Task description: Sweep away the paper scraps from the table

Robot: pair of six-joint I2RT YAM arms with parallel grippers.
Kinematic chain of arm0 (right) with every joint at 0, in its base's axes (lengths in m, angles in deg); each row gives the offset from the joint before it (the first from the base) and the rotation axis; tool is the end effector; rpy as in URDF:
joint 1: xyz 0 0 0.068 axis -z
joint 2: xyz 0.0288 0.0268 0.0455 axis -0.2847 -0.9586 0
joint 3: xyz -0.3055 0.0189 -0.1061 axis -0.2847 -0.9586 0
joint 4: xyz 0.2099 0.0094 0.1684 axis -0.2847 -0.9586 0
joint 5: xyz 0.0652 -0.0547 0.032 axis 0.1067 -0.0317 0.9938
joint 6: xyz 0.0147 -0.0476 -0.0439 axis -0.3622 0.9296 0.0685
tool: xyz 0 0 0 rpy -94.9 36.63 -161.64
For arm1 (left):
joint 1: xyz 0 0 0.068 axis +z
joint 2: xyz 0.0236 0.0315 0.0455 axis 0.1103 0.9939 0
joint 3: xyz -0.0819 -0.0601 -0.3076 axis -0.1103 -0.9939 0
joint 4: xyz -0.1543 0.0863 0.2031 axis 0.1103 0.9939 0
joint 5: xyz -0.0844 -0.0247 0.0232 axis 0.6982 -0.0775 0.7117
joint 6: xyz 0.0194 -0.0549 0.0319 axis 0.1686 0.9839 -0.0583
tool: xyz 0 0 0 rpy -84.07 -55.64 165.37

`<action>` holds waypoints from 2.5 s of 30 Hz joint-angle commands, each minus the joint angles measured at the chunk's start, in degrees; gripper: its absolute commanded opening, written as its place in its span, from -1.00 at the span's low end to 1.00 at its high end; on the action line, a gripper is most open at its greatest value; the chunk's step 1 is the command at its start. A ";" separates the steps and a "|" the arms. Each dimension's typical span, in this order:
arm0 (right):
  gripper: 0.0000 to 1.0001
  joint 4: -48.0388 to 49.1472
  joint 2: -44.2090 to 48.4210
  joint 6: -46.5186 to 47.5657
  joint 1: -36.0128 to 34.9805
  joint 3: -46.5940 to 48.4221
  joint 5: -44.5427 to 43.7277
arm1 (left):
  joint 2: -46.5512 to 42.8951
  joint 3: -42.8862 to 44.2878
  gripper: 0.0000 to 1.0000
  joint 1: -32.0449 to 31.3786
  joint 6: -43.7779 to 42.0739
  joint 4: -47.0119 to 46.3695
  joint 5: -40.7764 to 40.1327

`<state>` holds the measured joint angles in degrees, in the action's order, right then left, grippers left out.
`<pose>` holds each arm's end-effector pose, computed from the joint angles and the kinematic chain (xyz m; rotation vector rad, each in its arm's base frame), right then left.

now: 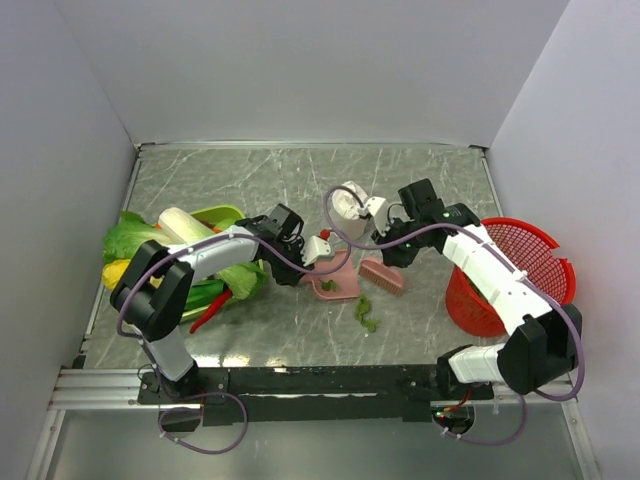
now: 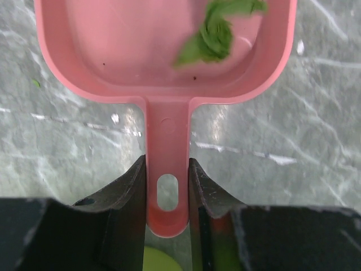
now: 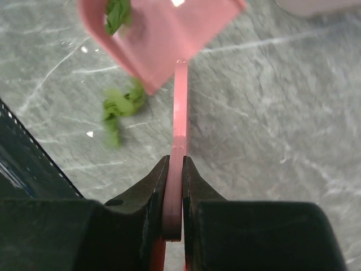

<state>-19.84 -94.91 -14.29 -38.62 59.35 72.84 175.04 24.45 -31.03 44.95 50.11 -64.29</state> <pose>0.2315 0.1140 0.3327 -1.3210 2.2290 0.4063 0.2755 -0.2339 0.2175 1.6467 2.1158 -0.5132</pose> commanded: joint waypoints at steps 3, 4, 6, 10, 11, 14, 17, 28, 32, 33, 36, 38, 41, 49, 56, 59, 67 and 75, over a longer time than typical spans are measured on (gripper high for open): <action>-1.00 7.32 5.80 -15.63 1.17 2.08 -9.83 | -4.47 2.12 -0.71 0.01 -5.48 10.34 -2.40; -1.00 8.46 6.07 -19.57 1.17 2.43 -11.77 | -4.56 2.74 -0.71 0.01 -6.01 11.76 -3.01; -1.00 8.21 6.86 -22.06 1.34 3.04 -13.72 | -5.18 5.28 -0.70 0.01 -7.50 16.57 -5.30; -1.00 9.00 9.32 -28.90 1.26 2.00 -12.49 | -7.20 8.54 -0.72 0.01 -11.45 23.00 -7.59; -1.00 8.74 9.76 -30.58 1.34 1.73 -12.49 | -8.24 8.54 -0.74 0.01 -12.42 24.07 -8.11; -1.00 7.43 11.52 -37.00 1.43 -0.20 -11.97 | -10.01 7.84 -0.74 -0.08 -15.76 28.02 -8.47; -1.00 5.15 13.01 -40.08 1.52 -2.66 -9.86 | -11.50 7.05 -0.75 -0.78 -15.33 30.31 -8.29; -1.00 2.76 8.28 -44.04 1.43 -8.02 -4.42 | -15.73 -3.13 -0.75 -9.91 -8.04 21.01 -10.92; -1.00 6.09 4.42 -48.16 1.43 -10.14 7.42 | -14.59 -4.20 -0.74 -12.64 -3.21 17.49 -11.81; -1.00 7.23 3.62 -49.39 1.43 -10.23 10.24 | -14.50 -4.38 -0.74 -13.52 -2.77 15.83 -11.81; -1.00 10.93 0.80 -50.62 1.52 -7.43 17.12 | -12.83 -3.07 -0.73 -14.14 -1.53 14.15 -11.37; -1.00 12.86 0.10 -51.07 1.70 -5.06 20.62 | -10.90 -1.23 -0.72 -14.05 -1.09 14.67 -10.49; -1.00 12.87 1.14 -49.50 1.70 -3.73 19.87 | -7.73 0.36 -0.71 -14.14 -0.48 14.94 -9.70; -1.00 5.84 9.05 -40.18 3.45 -0.48 11.25 | -7.38 -1.12 -0.74 -13.88 1.28 9.84 -6.01; -1.00 2.42 13.02 -36.83 3.37 -2.83 -5.53 | -5.80 1.06 -0.74 -13.79 1.11 12.03 -7.24; -1.00 2.49 11.61 -38.32 3.37 -7.49 -6.86 | -5.36 1.69 -0.74 -13.35 0.84 12.65 -8.12; -1.00 9.69 8.80 -42.98 3.37 -12.69 2.08 | -5.79 0.46 -0.74 -12.12 2.25 10.02 -6.28; -1.00 10.06 7.48 -44.57 3.28 -5.31 10.28 | -4.74 0.46 -0.74 -12.03 4.44 7.82 -4.51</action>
<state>-11.38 -87.68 -57.92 -35.15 48.72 79.07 169.73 24.17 -43.08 47.35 60.07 -71.43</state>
